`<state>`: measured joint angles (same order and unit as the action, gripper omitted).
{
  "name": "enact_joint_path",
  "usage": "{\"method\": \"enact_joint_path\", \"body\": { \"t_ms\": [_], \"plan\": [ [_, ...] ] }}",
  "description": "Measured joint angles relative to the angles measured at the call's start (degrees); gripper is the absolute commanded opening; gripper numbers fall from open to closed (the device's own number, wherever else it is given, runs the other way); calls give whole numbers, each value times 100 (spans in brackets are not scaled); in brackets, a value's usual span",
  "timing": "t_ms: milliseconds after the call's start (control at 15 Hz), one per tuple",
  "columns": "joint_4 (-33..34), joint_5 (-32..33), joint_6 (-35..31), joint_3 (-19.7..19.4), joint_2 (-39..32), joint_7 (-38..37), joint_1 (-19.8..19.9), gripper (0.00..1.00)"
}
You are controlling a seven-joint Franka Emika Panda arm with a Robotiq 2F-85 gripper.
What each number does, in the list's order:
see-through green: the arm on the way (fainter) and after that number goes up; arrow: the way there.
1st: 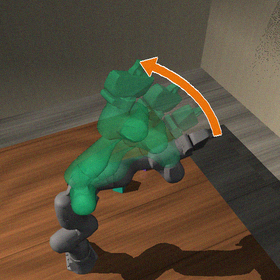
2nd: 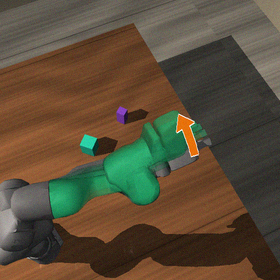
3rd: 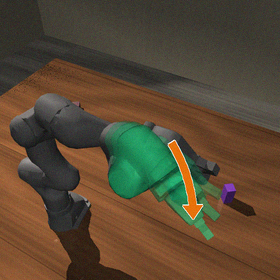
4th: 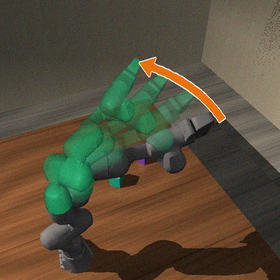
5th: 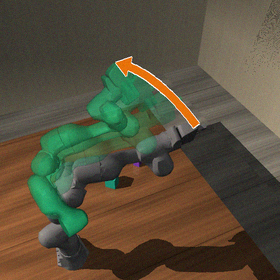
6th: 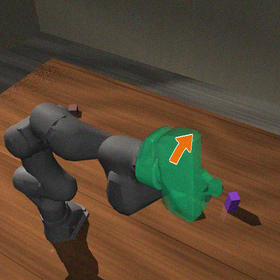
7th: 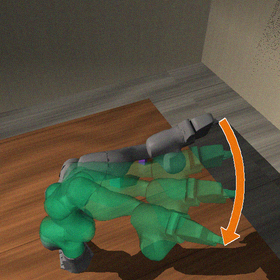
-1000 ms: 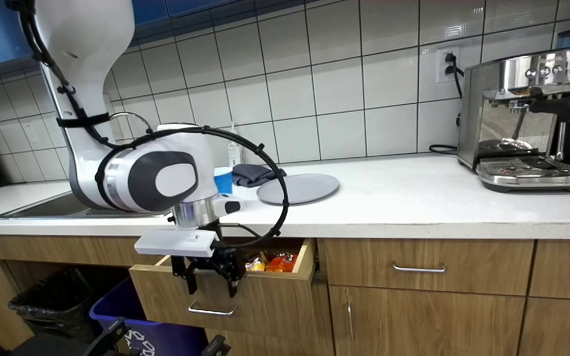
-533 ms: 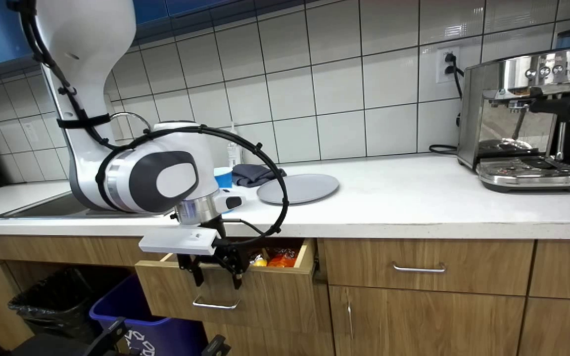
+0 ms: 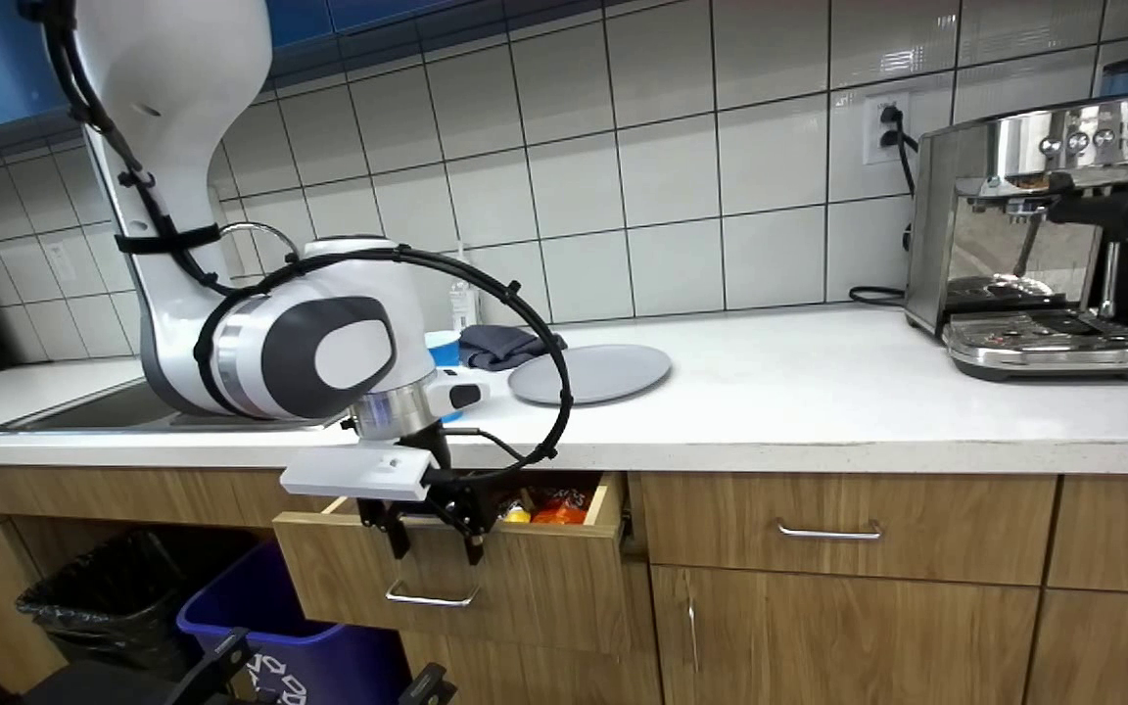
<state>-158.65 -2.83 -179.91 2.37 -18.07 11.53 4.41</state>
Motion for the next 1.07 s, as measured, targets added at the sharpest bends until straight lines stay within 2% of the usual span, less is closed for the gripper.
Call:
{"method": "enact_joint_path", "body": {
  "t_ms": [1067],
  "plan": [
    [602,293,-67,-180,-206,-28,-76,100]
  ]
}}
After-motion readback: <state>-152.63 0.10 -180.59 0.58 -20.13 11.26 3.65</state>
